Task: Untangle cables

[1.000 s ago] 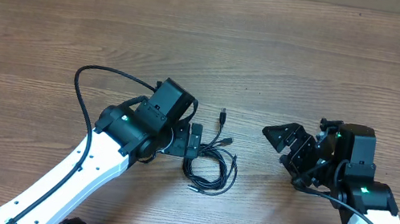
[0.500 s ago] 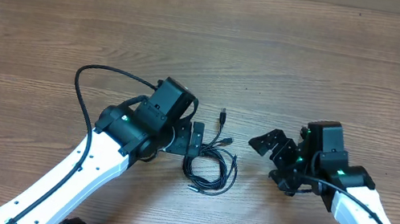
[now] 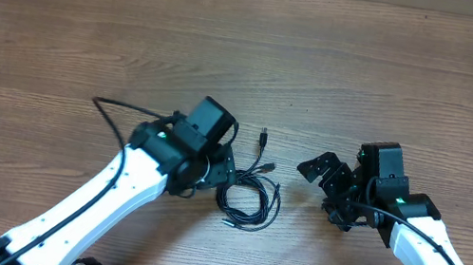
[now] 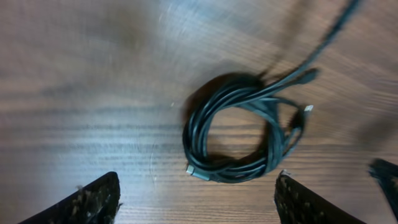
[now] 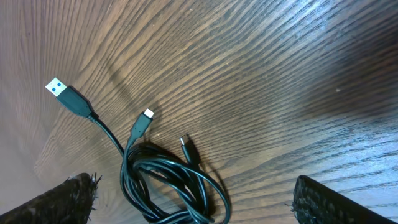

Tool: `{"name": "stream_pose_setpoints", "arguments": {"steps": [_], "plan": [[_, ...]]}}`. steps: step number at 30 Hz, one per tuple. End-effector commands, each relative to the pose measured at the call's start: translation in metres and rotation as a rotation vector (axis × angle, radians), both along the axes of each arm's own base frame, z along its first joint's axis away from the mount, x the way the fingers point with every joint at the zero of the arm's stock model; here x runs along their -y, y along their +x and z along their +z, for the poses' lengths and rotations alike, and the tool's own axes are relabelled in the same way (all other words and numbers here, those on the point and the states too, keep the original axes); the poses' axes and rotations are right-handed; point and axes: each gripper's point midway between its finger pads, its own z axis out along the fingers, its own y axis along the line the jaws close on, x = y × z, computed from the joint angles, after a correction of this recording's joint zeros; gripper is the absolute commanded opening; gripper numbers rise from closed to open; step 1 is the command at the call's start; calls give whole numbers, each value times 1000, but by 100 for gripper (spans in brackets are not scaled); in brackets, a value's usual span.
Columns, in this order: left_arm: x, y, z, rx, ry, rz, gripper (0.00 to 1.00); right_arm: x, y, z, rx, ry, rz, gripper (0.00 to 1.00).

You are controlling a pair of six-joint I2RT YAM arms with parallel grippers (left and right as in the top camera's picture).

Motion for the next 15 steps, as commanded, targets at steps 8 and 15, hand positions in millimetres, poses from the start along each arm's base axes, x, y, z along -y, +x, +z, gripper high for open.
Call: {"name": "stream_pose_setpoints", "arguments": {"steps": [8, 15], "plan": [[23, -45, -71, -330, 73, 148, 64, 0, 8, 8, 29, -10, -7, 100], [15, -32, -105, -312, 166, 162, 30, 1, 1, 4, -4, -15, -5, 99]]}}
